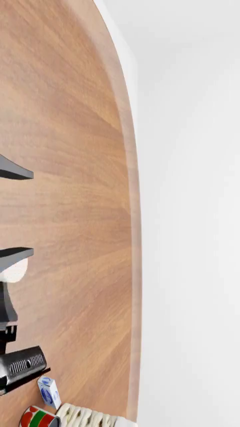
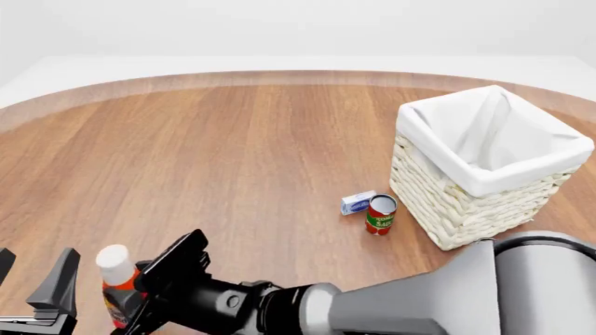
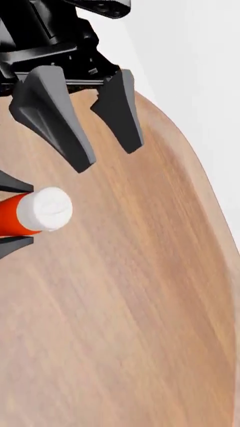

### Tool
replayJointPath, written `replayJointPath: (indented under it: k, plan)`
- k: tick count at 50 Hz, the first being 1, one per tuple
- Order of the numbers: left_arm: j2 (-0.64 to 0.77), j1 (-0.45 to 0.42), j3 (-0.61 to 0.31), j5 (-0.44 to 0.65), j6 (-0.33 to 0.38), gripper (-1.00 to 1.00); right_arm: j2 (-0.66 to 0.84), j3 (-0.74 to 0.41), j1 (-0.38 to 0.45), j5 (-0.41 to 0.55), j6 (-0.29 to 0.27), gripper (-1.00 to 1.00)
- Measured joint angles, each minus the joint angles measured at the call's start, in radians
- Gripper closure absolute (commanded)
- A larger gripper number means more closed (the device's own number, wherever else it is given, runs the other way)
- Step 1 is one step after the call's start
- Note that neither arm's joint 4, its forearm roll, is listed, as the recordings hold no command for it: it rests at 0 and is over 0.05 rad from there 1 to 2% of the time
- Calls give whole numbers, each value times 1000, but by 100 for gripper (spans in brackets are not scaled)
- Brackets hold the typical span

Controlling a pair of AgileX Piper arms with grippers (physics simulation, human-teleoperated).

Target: Pick up the ketchup, and put it in the basket.

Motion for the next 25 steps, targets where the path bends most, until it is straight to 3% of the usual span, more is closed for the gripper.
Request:
replayJointPath:
  k: [25]
  plan:
    - [0, 0, 0, 0, 0, -100, -153, -16, -208, 54, -87, 100]
